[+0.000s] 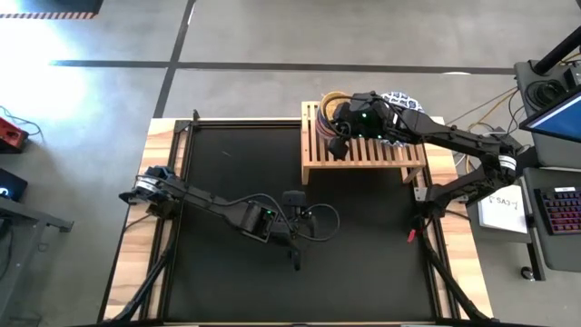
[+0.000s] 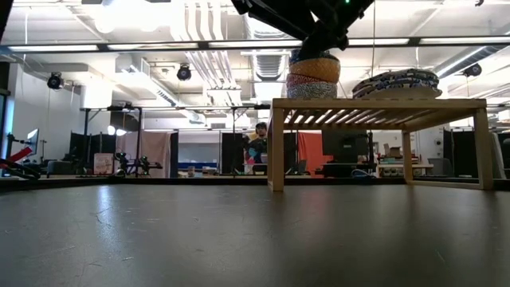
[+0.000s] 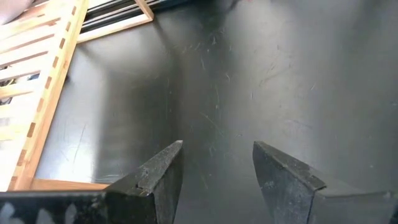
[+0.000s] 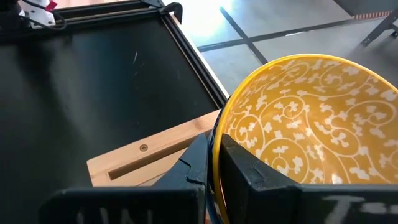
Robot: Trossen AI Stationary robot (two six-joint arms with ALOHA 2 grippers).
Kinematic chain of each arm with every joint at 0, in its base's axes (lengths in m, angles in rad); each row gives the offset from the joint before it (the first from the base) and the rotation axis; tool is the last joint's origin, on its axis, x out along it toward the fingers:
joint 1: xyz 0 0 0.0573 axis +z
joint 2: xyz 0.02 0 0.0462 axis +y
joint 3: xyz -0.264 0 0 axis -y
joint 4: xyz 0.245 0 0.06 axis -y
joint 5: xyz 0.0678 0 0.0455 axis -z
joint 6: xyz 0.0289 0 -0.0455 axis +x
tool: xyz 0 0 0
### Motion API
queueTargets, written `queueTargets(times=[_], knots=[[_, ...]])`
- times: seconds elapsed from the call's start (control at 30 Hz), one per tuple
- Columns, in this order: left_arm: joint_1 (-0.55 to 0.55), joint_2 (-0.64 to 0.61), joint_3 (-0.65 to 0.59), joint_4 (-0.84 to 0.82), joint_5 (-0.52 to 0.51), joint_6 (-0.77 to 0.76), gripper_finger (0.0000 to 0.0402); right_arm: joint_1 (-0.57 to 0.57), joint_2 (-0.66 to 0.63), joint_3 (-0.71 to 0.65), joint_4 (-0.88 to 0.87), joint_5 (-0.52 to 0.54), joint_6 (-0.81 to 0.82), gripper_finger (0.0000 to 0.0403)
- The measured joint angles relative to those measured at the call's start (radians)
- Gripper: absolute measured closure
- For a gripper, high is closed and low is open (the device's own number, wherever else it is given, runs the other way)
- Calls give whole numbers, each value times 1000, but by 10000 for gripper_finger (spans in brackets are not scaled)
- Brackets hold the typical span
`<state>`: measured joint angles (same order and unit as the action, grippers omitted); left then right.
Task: Place and stack bowls onto a shelf
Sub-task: Stack the yellow patterned bowl on top of the light blue patterned bowl on the shelf, then return to Home Position
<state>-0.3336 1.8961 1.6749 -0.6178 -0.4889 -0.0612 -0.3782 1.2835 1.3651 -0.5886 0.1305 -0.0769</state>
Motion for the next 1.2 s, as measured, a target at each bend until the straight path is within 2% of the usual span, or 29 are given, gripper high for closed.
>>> queueTargets(times=[0.13, 0.43, 0.67, 0.83, 0.97, 1.2], knots=[[0, 0, 0, -2, 0, 0, 226, 0, 0, 0, -2, 0, -3, 381], [0, -1, 0, -5, 0, 0, 226, 2, -17, 0, -13, -5, 7, 296], [1, -28, 0, -14, -1, -13, 226, 3, -41, 26, -51, -4, 71, 257], [2, -70, 0, -57, -30, -36, 226, 7, -62, 55, -64, -4, 95, 242], [2, -121, 0, -160, -71, -75, 226, 9, -78, 94, -95, -15, 142, 239], [1, -255, -35, -311, -183, -198, 234, 37, -127, 111, -155, -113, 142, 250]])
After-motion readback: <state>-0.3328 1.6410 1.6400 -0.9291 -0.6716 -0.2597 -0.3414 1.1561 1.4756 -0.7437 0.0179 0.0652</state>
